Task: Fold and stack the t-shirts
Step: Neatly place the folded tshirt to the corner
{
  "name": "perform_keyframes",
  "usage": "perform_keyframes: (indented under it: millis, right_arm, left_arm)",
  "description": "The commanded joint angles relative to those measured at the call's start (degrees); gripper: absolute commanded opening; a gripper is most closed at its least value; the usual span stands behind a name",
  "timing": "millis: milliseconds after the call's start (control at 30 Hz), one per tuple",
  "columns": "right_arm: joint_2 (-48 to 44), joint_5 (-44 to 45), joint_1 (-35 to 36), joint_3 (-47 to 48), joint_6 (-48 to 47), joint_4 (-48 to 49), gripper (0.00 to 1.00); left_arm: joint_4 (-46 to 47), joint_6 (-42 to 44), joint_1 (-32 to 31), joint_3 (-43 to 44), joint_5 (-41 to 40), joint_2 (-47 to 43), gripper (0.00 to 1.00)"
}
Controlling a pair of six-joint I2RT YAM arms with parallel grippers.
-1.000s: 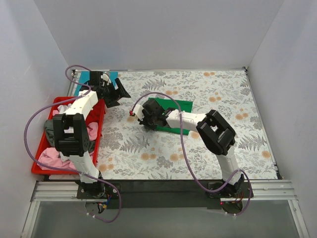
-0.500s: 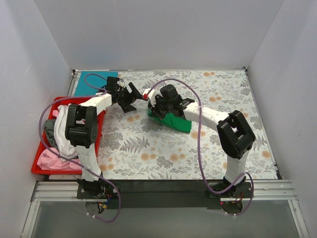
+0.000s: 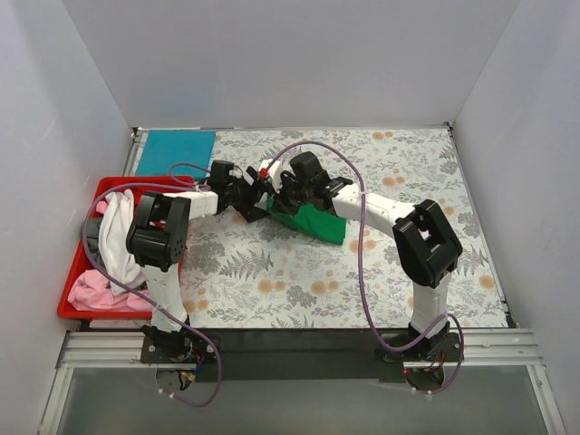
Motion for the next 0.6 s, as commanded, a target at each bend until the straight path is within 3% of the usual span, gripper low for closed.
perform_keyframes:
  millis: [0, 200, 467, 567]
  right_arm:
    - [0.61, -1.57, 0.19, 3.6, 1.72, 2.66, 0.01]
    - [0.96, -2.01, 0.19, 4.48, 2.86, 3.19, 0.01]
    - [2.37, -2.53, 0.28, 7.03, 4.44, 4.07, 0.01]
    - [2.89, -2.71, 0.28, 7.64, 4.53, 4.07, 0.01]
  left_arm:
    - [2.75, -3.68, -1.27, -1.12, -2.62, -1.01, 0.87]
    - [3.1, -5.26, -2.15, 1.69, -3.85, 1.71, 0.59]
    - [3.89, -6.5, -2.94, 4.06, -4.81, 4.26, 0.51]
    - [3.98, -6.15, -2.94, 4.95, -5.17, 4.88, 0.42]
